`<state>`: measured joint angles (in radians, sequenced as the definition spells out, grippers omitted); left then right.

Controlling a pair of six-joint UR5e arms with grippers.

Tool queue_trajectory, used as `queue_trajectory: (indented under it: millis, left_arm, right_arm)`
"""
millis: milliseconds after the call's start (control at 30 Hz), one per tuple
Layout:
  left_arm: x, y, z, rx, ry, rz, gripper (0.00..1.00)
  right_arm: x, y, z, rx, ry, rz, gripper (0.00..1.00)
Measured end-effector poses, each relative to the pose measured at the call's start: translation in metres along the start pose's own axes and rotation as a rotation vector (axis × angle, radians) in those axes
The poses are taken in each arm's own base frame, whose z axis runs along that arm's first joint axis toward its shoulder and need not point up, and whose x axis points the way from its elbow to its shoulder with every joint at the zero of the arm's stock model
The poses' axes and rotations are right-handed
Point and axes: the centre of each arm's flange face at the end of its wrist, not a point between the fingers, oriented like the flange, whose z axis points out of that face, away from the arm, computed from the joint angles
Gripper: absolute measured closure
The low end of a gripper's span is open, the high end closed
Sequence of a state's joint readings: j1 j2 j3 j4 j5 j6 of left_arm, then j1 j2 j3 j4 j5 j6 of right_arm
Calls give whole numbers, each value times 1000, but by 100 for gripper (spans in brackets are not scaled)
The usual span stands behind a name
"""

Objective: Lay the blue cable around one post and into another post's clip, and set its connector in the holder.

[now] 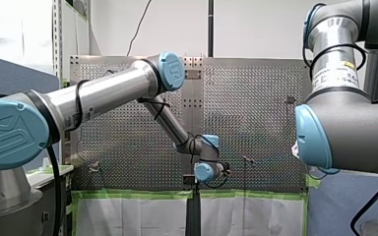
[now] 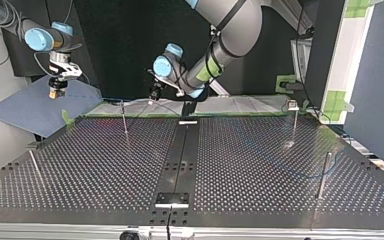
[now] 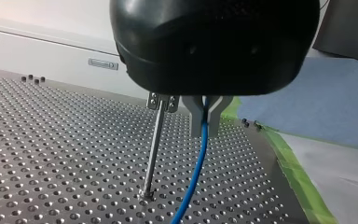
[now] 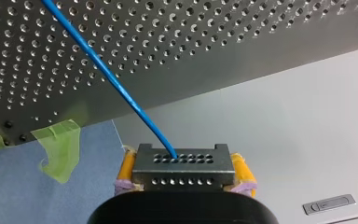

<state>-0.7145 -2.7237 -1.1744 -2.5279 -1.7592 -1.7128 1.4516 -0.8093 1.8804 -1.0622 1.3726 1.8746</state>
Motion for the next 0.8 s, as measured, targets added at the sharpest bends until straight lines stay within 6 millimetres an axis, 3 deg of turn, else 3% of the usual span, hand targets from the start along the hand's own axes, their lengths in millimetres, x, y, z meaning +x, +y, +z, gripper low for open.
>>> queue_trajectory:
  millis: [200,500,800]
  left_arm:
    - [-2,6,3,3,0,-11,100]
    - [0,6,3,17,16,-12,100]
    - [-4,8,6,15,13,-15,98]
  right_arm:
    - [0,0,2,1,1,3,100]
    - [-19,7,3,-17,-38,8,100]
    - [-20,8,5,-18,-42,11,100]
